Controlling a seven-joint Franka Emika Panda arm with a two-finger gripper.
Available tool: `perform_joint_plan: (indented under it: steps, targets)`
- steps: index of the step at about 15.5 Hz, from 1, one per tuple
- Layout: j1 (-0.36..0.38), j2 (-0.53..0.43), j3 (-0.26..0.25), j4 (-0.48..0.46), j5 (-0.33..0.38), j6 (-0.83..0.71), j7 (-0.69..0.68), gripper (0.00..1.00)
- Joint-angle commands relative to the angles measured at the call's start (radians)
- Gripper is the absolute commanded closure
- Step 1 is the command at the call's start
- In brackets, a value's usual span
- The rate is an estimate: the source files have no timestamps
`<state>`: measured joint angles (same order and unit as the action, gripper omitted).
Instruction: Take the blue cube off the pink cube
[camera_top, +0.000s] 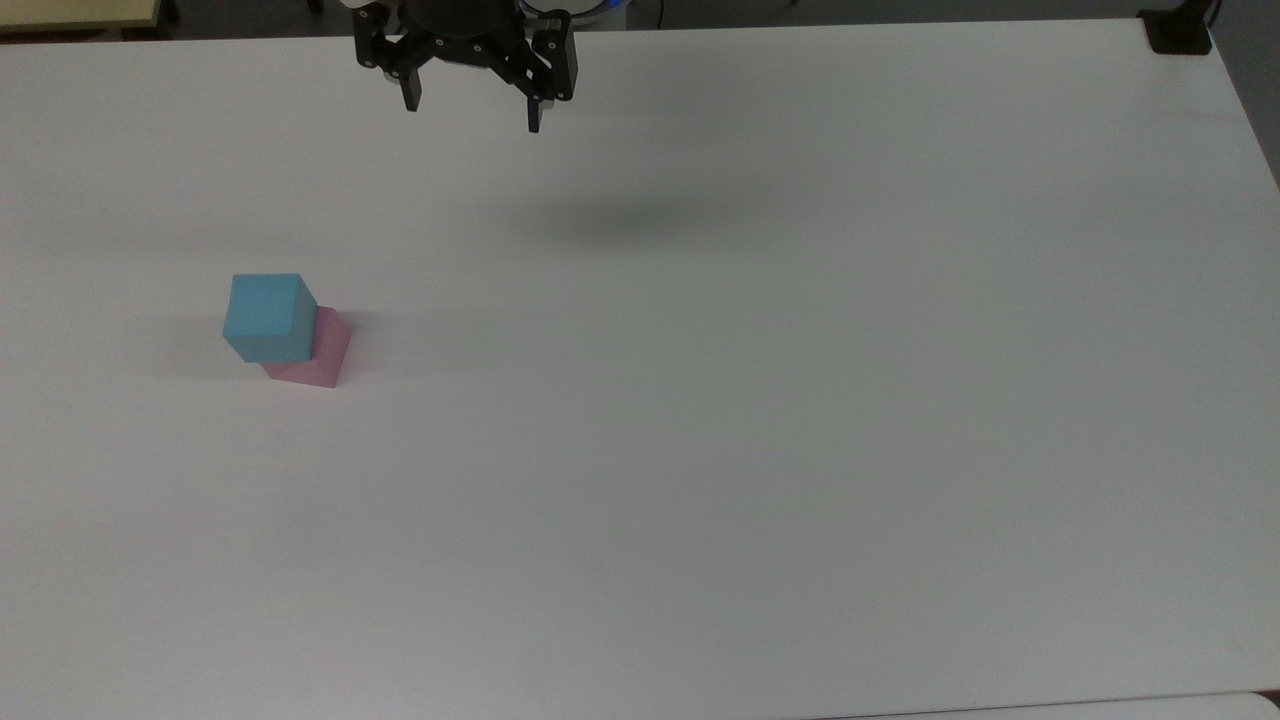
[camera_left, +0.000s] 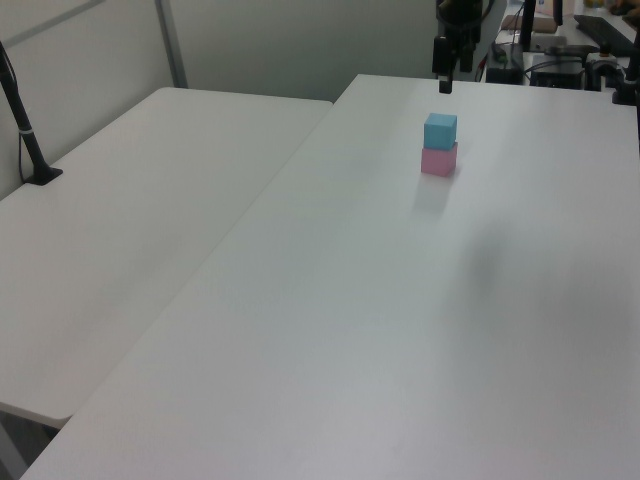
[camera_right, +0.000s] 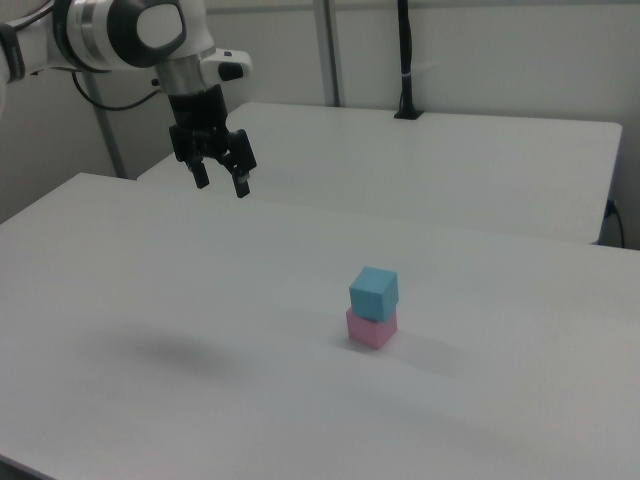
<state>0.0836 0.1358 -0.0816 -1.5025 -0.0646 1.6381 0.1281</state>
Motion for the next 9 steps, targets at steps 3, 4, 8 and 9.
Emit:
perform_joint_plan:
  steps: [3,4,8,9]
  targets:
    - [0.001,-0.024,-0.007,-0.022,0.017,-0.017,-0.010,0.00]
    - [0.001,-0.024,-0.007,-0.024,0.017,-0.017,-0.010,0.00]
    - [0.001,-0.021,-0.007,-0.022,0.019,-0.014,-0.010,0.00]
    - [0.001,-0.021,-0.007,-0.022,0.019,-0.012,-0.013,0.00]
